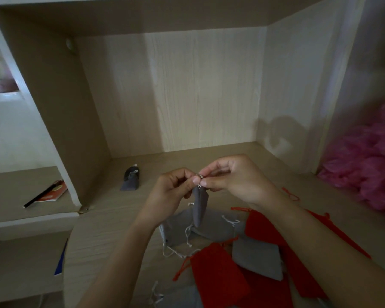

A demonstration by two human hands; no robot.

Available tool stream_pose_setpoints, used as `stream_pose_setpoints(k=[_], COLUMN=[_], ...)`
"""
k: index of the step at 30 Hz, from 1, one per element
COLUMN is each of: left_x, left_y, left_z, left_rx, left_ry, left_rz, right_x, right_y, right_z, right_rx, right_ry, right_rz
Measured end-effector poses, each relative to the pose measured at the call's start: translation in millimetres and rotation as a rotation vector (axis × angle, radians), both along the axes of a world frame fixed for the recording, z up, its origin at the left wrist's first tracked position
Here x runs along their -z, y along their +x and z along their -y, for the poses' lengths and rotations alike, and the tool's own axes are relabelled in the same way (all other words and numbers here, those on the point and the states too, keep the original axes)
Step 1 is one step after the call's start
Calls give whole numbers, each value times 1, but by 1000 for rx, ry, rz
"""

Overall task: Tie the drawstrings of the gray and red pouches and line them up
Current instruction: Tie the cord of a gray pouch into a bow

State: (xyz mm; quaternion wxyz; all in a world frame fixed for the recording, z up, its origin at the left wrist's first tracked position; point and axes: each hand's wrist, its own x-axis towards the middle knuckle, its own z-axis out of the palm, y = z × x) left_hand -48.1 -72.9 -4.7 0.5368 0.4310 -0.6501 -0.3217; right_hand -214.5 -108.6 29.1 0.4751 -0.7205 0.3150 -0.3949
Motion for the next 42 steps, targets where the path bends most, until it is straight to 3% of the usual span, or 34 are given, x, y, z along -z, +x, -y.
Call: stream_pose_setpoints(k=[10,24,32,36,42], left_x=[4,-3,2,2,-4], left_y=[4,6,0,4,4], left_z=[0,0,1,0,-4], left_rx=[244,-28,100,190,163], left_ry=[243,102,173,241,209], left_rz=[-180,-192,-130,-214,-194], right_x=[-6,5,5,4,2], right_y=[-5,7,6,8,7], right_z=[-4,-2,-1,-2,-5], right_rx=[-93,78,71,111,165], right_ry=[26,-111,-198,-261,-305], right_rz=[-23,-9,-70,-97,-79])
